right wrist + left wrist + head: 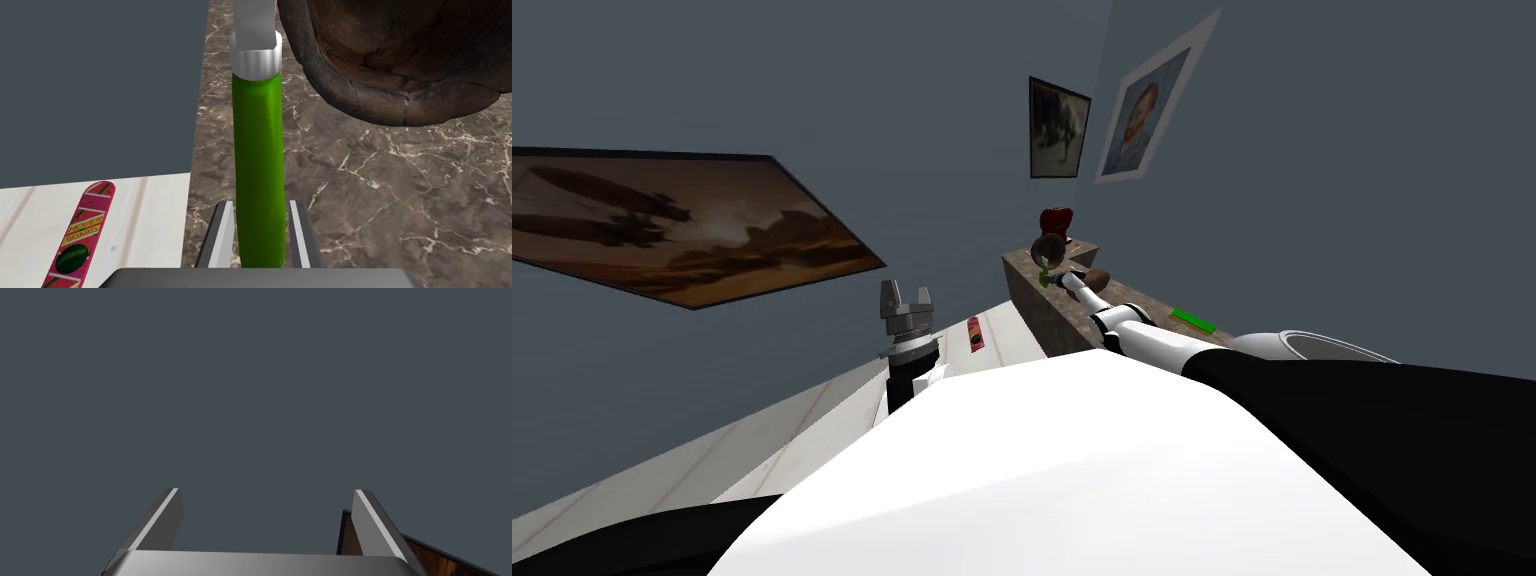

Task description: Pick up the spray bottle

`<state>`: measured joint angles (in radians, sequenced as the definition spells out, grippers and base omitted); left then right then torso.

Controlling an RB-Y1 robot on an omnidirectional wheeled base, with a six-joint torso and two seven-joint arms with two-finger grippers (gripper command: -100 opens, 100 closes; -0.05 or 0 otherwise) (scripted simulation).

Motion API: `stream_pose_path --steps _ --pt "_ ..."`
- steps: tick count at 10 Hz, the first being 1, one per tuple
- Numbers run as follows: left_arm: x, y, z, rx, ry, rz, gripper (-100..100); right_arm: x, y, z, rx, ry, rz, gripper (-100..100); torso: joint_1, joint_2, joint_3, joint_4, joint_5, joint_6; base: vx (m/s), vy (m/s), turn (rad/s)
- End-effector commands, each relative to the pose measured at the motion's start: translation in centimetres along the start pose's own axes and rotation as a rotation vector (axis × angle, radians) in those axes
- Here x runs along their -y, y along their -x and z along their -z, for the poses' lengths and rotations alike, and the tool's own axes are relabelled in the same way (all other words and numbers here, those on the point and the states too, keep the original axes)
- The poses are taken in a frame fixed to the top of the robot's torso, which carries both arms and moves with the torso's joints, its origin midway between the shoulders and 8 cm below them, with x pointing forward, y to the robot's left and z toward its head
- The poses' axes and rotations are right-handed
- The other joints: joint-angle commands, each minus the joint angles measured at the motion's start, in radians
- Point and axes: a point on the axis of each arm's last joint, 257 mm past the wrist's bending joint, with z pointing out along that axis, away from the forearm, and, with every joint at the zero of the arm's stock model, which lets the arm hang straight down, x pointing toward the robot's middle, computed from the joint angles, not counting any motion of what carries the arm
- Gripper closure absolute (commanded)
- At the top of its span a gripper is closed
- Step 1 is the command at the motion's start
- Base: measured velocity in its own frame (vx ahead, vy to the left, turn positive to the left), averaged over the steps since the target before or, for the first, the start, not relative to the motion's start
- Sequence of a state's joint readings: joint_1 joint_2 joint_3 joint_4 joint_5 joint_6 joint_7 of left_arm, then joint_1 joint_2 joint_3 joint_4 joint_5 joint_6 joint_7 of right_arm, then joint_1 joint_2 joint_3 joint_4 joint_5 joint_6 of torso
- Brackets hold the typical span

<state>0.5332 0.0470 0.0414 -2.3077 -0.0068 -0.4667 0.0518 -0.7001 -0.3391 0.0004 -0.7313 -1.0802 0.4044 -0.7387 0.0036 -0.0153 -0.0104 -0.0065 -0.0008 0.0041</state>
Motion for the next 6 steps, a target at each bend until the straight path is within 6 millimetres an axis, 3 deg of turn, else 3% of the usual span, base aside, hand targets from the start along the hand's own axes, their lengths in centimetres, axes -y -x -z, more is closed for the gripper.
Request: stream_pose_path --steps 1,2,4,5,6 --pt "0.0 0.0 0.0 0.0 0.0 0.0 0 0.3 0.0 0.0 0.007 -0.012 0.035 100 0.0 0.0 0.0 0.0 0.0 0.0 0.025 0.034 -0.125" --pt "0.0 0.0 0.0 0.0 0.0 0.0 0 2.3 -0.2 -0.4 0.009 -0.062 0.007 100 -0.003 0.002 0.0 0.0 -0.001 0.0 0.048 0.051 -0.171" --pt "0.0 0.0 0.0 0.0 0.0 0.0 0 2.5 -0.1 -0.4 0.012 -0.068 0.057 100 -0.002 -0.001 -0.001 -0.001 -0.001 0.0 0.054 0.057 -0.181" --pt "0.0 0.0 0.0 0.0 0.0 0.0 0 4.7 -0.4 -0.7 0.012 -0.123 0.022 100 -0.004 0.0 -0.001 -0.001 -0.001 0.0 0.052 0.068 -0.251" --pt "0.0 0.0 0.0 0.0 0.0 0.0 0 4.8 -0.3 -0.7 0.011 -0.128 0.068 100 -0.002 -0.001 -0.001 -0.001 -0.001 0.0 0.048 0.065 -0.252"
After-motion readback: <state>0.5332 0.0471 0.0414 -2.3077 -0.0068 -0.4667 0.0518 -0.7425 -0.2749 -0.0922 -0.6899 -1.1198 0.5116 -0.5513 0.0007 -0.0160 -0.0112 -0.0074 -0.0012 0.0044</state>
